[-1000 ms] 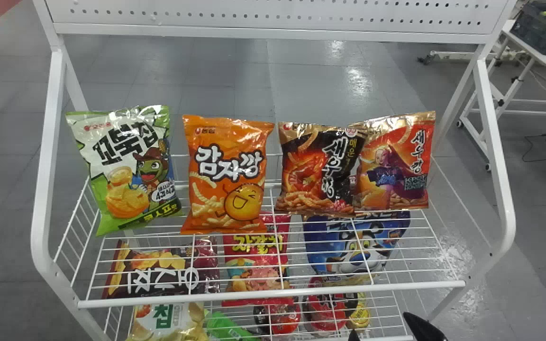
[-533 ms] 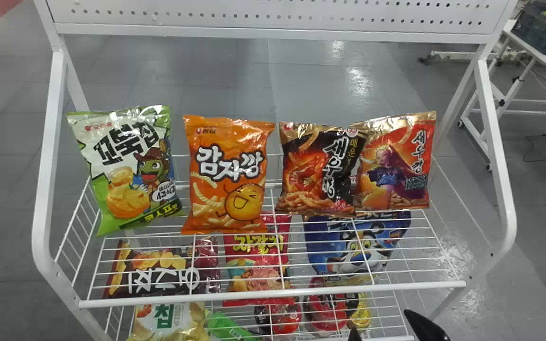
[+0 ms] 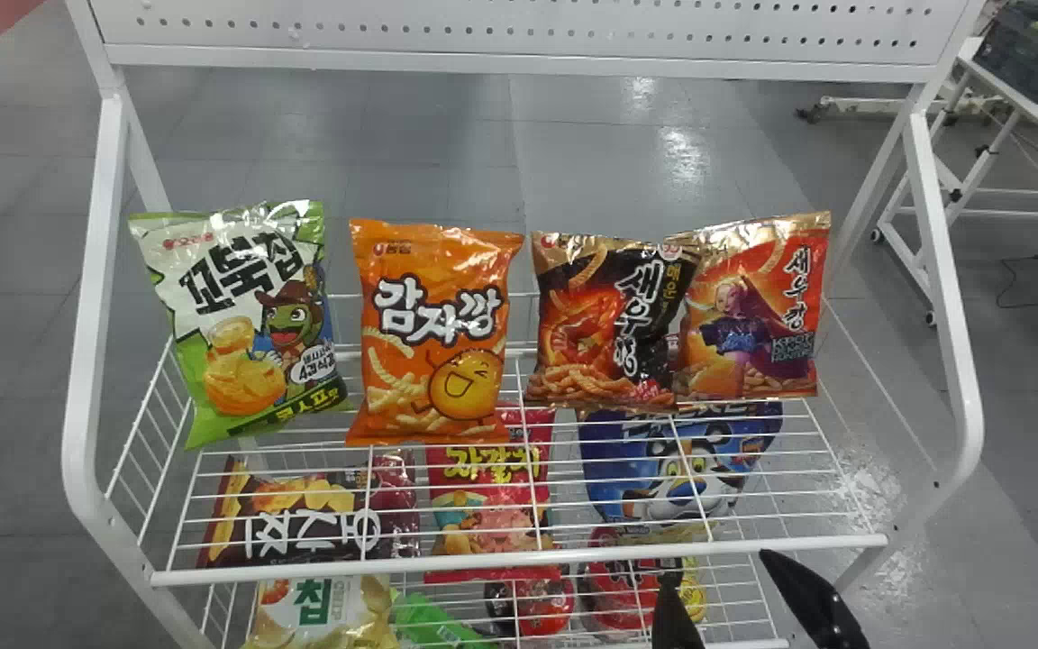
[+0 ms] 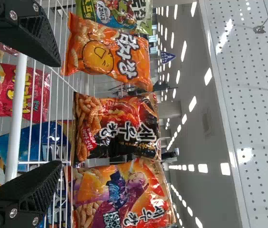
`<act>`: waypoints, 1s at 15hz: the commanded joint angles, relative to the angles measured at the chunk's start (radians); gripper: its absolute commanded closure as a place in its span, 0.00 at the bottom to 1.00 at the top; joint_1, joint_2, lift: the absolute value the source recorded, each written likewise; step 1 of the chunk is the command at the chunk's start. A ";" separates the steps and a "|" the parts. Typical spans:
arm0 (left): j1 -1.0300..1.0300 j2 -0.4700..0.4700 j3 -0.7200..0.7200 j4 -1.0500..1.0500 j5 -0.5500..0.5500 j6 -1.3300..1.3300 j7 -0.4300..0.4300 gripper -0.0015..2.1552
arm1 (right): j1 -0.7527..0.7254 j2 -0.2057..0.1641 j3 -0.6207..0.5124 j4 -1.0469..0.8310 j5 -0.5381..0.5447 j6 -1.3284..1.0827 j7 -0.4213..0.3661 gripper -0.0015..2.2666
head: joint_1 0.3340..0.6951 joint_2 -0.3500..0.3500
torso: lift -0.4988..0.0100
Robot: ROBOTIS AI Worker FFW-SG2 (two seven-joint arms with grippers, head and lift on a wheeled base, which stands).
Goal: Hold basket handle with left hand then pick spicy shrimp crackers with right hand and place into basket
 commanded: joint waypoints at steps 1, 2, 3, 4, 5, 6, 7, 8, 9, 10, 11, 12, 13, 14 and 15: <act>0.000 -0.002 0.000 0.000 0.000 0.000 -0.013 0.99 | -0.053 0.001 0.005 -0.020 0.000 0.096 -0.001 0.03 | 1.00 0.39 | 0.96; 0.000 -0.002 0.000 0.000 0.000 0.000 -0.013 0.99 | -0.070 0.001 0.010 -0.030 0.000 0.135 -0.001 0.03 | 1.00 0.40 | 0.96; 0.000 -0.002 0.000 0.000 0.000 0.000 -0.013 0.99 | -0.090 0.001 0.013 -0.037 0.002 0.172 -0.001 0.03 | 1.00 0.41 | 0.96; 0.000 -0.002 0.000 0.000 0.000 0.000 -0.013 0.99 | -0.113 0.001 0.016 -0.045 0.002 0.212 -0.003 0.03 | 1.00 0.42 | 0.96; 0.000 -0.002 0.000 0.000 0.000 0.000 -0.013 0.99 | -0.131 0.001 0.021 -0.050 0.003 0.240 -0.012 0.03 | 1.00 0.43 | 0.96; 0.000 -0.003 0.000 0.000 0.000 0.000 -0.013 0.99 | -0.154 0.001 0.025 -0.053 0.008 0.273 -0.018 0.03 | 1.00 0.44 | 0.96; 0.000 -0.003 0.000 0.000 0.000 0.000 -0.013 0.99 | -0.180 0.001 0.033 -0.053 0.011 0.304 -0.033 0.03 | 1.00 0.45 | 0.96; 0.000 -0.002 0.000 0.000 0.000 0.000 -0.013 0.99 | -0.203 0.001 0.036 -0.053 0.015 0.341 -0.041 0.03 | 1.00 0.46 | 0.96; 0.000 0.000 0.000 0.000 0.000 0.000 -0.013 0.99 | -0.226 0.001 0.039 -0.054 0.017 0.372 -0.050 0.03 | 1.00 0.46 | 0.96; 0.000 0.000 0.000 0.000 0.000 0.000 -0.013 0.99 | -0.249 0.001 0.041 -0.060 0.018 0.408 -0.058 0.03 | 1.00 0.47 | 0.96; 0.000 0.000 0.000 0.000 0.000 0.000 -0.013 0.99 | -0.271 0.001 0.045 -0.062 0.018 0.433 -0.065 0.03 | 1.00 0.48 | 0.96; 0.000 0.000 0.000 0.000 0.000 0.000 -0.013 0.99 | -0.295 0.001 0.048 -0.062 0.020 0.458 -0.073 0.03 | 1.00 0.48 | 0.96; 0.000 0.000 0.000 0.000 0.002 0.000 -0.013 0.99 | -0.321 0.001 0.050 -0.062 0.021 0.488 -0.079 0.03 | 1.00 0.49 | 0.96; 0.000 0.000 0.000 0.000 0.000 0.000 -0.013 0.99 | -0.344 0.001 0.050 -0.062 0.020 0.513 -0.082 0.03 | 1.00 0.49 | 0.96; 0.000 0.002 0.002 0.000 0.002 0.000 -0.013 0.99 | -0.370 0.001 0.050 -0.062 0.020 0.547 -0.082 0.03 | 1.00 0.49 | 0.96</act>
